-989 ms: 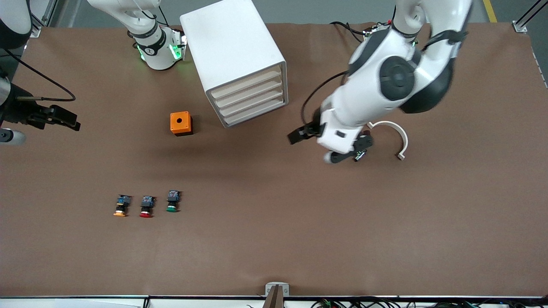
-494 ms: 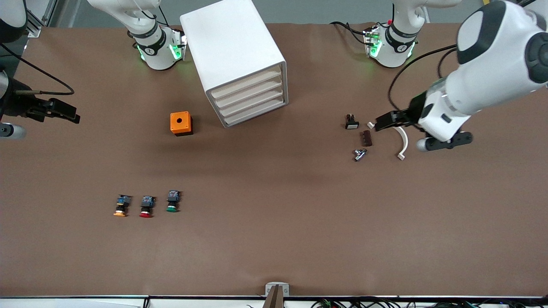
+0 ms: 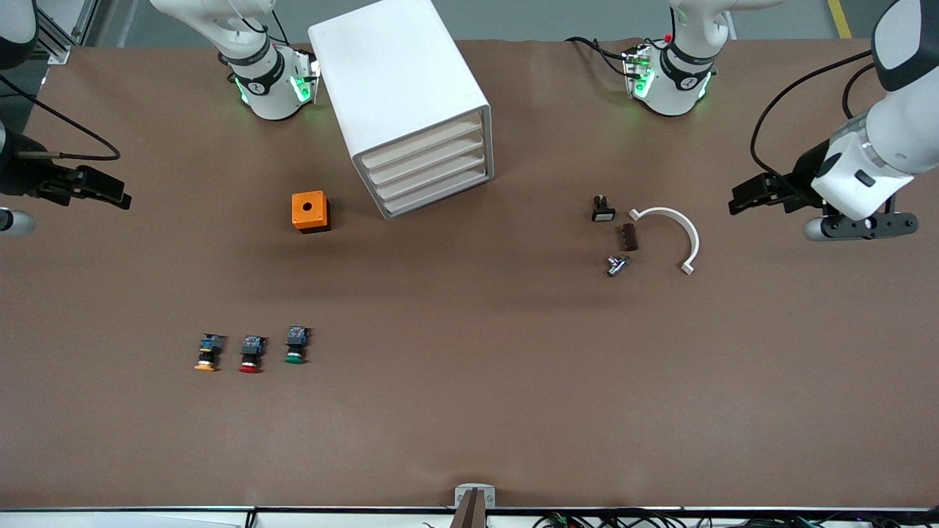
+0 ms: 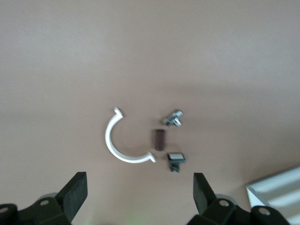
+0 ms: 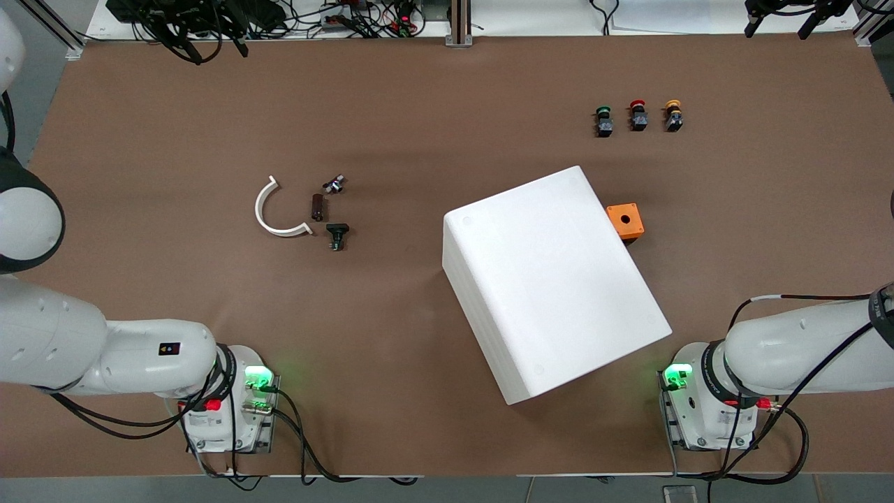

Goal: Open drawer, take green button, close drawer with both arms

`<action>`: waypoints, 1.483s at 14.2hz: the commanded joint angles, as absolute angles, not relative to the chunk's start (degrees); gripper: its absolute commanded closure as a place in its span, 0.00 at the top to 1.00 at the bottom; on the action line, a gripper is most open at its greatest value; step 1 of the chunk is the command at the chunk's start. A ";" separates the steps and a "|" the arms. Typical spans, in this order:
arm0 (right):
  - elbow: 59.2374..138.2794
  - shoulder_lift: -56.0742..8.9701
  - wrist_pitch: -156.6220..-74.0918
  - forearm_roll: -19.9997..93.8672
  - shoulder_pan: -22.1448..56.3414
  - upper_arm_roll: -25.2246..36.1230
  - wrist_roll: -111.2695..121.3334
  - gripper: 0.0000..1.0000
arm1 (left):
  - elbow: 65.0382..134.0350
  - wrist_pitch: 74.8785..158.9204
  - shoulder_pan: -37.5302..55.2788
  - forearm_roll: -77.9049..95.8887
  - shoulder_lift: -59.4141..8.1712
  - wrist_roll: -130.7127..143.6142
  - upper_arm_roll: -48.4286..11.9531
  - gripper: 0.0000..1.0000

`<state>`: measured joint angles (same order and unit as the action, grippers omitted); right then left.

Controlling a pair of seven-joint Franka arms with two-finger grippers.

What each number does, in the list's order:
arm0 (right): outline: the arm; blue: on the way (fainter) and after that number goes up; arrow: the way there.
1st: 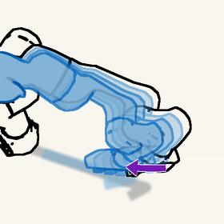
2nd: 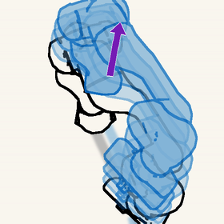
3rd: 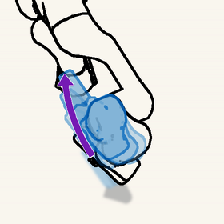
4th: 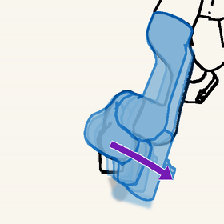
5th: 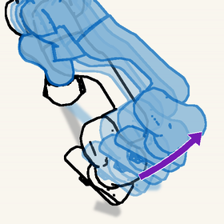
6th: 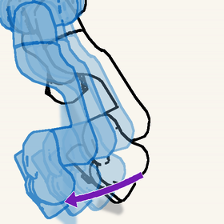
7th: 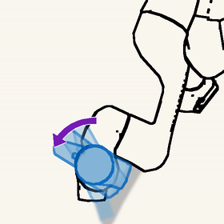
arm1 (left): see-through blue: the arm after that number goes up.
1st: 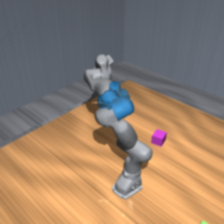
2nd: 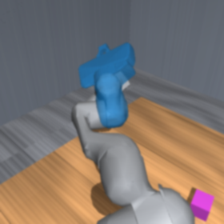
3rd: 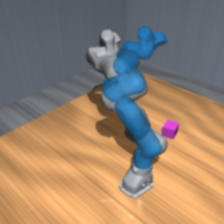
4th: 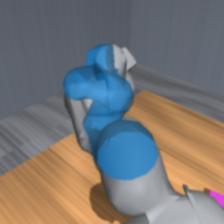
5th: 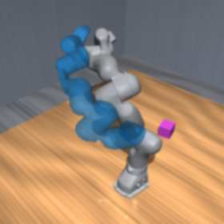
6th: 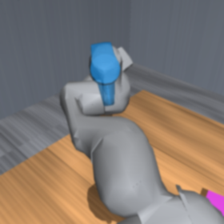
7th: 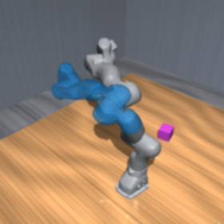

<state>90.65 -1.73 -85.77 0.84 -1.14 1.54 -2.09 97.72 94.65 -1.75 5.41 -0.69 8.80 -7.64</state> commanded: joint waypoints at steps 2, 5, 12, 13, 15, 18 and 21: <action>91.84 0.70 -84.99 0.97 -2.11 0.62 -2.29 1.00 | 95.89 95.45 -3.25 2.73 -0.35 6.68 -7.91 0.99; 92.81 3.07 -85.69 1.05 -1.41 0.27 -2.02 1.00 | 94.05 95.62 -3.34 2.55 -0.44 6.50 -7.91 0.99; 96.50 5.62 -85.87 1.05 0.00 0.18 -2.11 1.00 | 90.80 95.54 -2.99 2.55 -0.35 6.77 -8.09 0.99; 96.50 5.62 -85.87 1.05 0.09 0.26 -2.02 1.00 | 90.62 95.36 -2.99 2.46 -0.35 6.85 -8.00 0.99; 96.50 5.63 -85.87 1.05 0.09 0.18 -2.02 1.00 | 90.35 95.36 -2.73 2.55 -0.26 6.77 -7.82 0.99; 96.50 5.63 -85.78 1.05 0.09 0.26 -2.02 1.00 | 90.18 95.36 -2.11 1.24 -0.35 6.77 -7.82 0.99; 96.50 5.54 -85.96 1.05 0.00 0.26 -2.02 1.00 | 90.18 95.36 -1.32 0.97 -0.35 6.77 -7.73 0.99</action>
